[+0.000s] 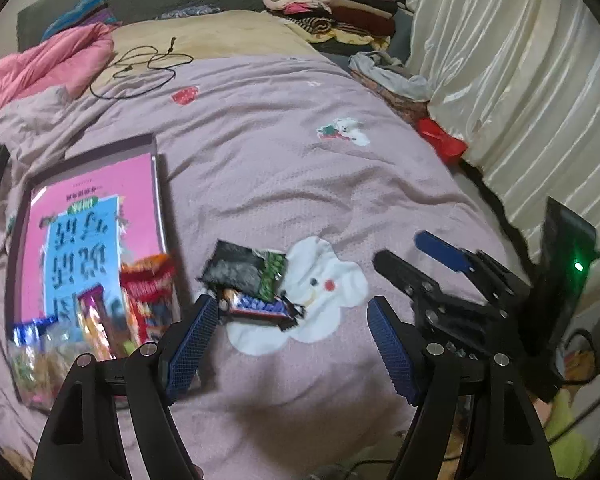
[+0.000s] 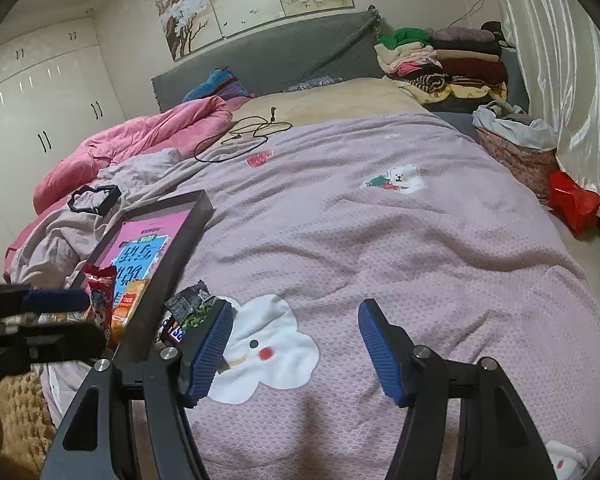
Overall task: Organize snacks
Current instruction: 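Move both open tools toward the Snickers bar and black packet, then grasp black-and-green packet with left tool while right grasps Snickers bar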
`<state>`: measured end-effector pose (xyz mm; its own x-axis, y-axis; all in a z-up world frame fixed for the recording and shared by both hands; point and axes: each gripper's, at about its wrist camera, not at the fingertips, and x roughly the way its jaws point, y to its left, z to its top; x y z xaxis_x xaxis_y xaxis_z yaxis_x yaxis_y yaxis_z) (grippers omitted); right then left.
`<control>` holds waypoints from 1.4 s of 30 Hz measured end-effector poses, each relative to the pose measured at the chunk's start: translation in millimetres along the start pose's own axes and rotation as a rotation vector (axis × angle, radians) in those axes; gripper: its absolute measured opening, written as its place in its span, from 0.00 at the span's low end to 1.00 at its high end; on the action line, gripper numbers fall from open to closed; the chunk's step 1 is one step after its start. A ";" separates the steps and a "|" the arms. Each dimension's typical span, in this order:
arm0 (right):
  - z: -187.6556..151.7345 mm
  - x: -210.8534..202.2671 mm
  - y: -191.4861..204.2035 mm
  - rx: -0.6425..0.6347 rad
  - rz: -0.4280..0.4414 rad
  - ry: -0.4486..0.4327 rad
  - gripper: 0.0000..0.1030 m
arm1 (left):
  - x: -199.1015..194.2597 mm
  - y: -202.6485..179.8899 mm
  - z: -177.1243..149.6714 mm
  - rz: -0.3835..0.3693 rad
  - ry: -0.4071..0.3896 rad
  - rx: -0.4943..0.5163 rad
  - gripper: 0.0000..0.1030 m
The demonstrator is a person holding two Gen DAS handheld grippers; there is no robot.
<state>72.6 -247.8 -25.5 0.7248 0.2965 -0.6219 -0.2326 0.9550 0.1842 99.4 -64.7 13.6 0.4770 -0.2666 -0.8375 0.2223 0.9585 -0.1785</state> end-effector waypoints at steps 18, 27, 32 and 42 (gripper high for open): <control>-15.6 25.0 24.7 -0.109 0.047 0.097 0.63 | 74.8 1.9 40.7 0.073 0.215 0.149 0.76; -19.4 34.4 38.4 -0.156 0.116 0.120 0.63 | 107.2 13.5 54.5 0.086 0.329 0.187 0.77; -26.5 49.8 60.2 -0.250 0.167 0.152 0.63 | 117.8 20.9 58.7 0.068 0.368 0.177 0.74; -35.6 81.0 79.9 -0.340 0.178 0.196 0.63 | 129.0 25.3 52.4 0.026 0.411 0.183 0.63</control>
<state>89.6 -147.9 -88.2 0.5249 0.4173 -0.7419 -0.5671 0.8214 0.0609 211.1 -80.2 -71.9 0.1154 -0.1446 -0.9827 0.3788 0.9210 -0.0910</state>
